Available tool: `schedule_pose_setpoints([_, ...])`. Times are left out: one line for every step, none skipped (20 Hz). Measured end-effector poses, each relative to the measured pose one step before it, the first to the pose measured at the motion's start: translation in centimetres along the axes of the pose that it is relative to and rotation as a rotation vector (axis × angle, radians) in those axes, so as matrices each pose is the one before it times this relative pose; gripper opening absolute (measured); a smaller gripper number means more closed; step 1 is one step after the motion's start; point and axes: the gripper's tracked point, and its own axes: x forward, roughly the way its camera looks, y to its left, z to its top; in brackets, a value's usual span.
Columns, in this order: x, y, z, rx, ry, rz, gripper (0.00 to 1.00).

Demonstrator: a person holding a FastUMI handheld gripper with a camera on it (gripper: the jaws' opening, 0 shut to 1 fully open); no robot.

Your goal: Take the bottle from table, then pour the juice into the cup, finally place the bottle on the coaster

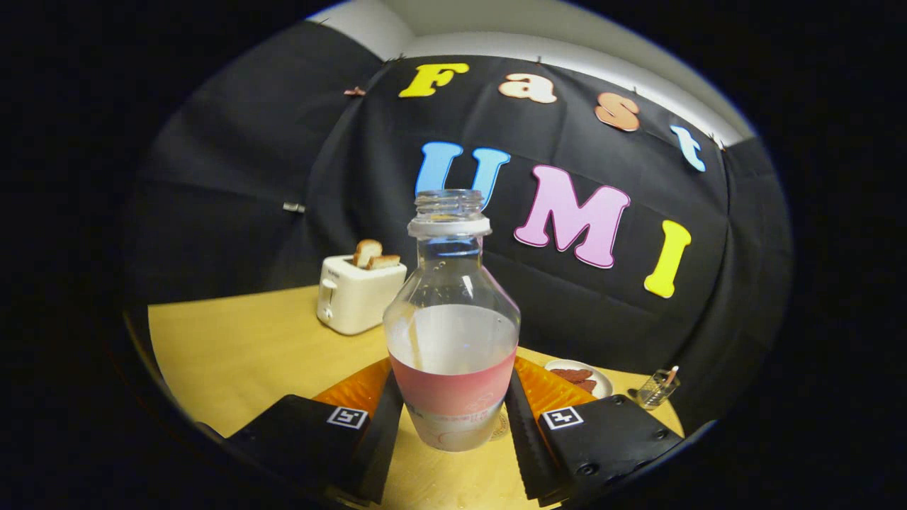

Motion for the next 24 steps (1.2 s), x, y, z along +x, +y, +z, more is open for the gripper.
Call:
schedule_pose_setpoints([0.219, -0.413, 0.675, 0.04146, -0.01545, 0.00232, 0.75])
schedule_pose_setpoints([0.266, -0.387, 0.692, 0.03359, -0.01510, 0.00385, 0.75])
schedule_pose_setpoints([0.684, -0.583, 0.524, 0.02384, -0.01063, 0.00065, 0.75])
schedule_pose_setpoints([0.650, -0.770, 0.477, 0.01511, -0.00585, -0.00587, 0.75])
schedule_pose_setpoints([0.600, -0.960, 0.309, 0.01535, -0.00425, -0.01022, 0.75])
schedule_pose_setpoints([0.599, -0.790, 0.181, 0.01243, -0.00108, -0.00685, 0.74])
schedule_pose_setpoints([0.711, -0.830, -0.054, 0.00533, 0.00019, -0.00867, 0.74])
schedule_pose_setpoints([0.748, -0.925, -0.294, -0.00079, 0.00397, -0.01088, 0.74])
schedule_pose_setpoints([0.755, -0.817, -0.393, -0.00120, 0.00657, -0.00845, 0.74])
schedule_pose_setpoints([0.693, -0.717, -0.585, 0.00018, 0.01076, -0.00700, 0.75])
schedule_pose_setpoints([0.711, -0.607, -0.782, 0.00349, 0.01634, -0.00690, 0.74])
schedule_pose_setpoints([0.566, -0.496, -1.034, 0.00661, 0.02100, -0.00579, 0.74])
schedule_pose_setpoints([0.641, -0.454, -1.006, 0.00158, 0.01743, -0.00359, 0.75])
schedule_pose_setpoints([0.604, -0.350, -1.093, -0.00727, 0.01577, -0.00214, 0.75])
schedule_pose_setpoints([0.579, -0.237, -1.018, -0.01237, 0.01270, 0.00107, 0.75])
schedule_pose_setpoints([0.499, -0.070, -1.021, -0.01239, 0.01262, 0.00474, 0.75])
schedule_pose_setpoints([0.496, -0.005, -1.074, -0.00719, 0.01534, 0.00647, 0.75])
schedule_pose_setpoints([0.462, -0.104, -1.097, 0.00328, 0.01427, 0.00560, 0.75])
schedule_pose_setpoints([0.458, -0.064, -0.961, 0.01069, 0.01497, 0.00430, 0.75])
schedule_pose_setpoints([0.401, -0.096, -0.817, 0.00963, 0.01181, 0.00078, 0.75])
schedule_pose_setpoints([0.394, -0.182, -0.636, 0.00249, 0.00663, -0.00276, 0.75])
schedule_pose_setpoints([0.381, -0.236, -0.571, -0.00309, 0.00619, -0.00343, 0.75])
schedule_pose_setpoints([0.350, -0.227, -0.602, -0.00434, 0.00842, -0.00169, 0.75])
schedule_pose_setpoints([0.327, -0.135, -0.605, 0.00033, 0.00975, 0.00198, 0.75])
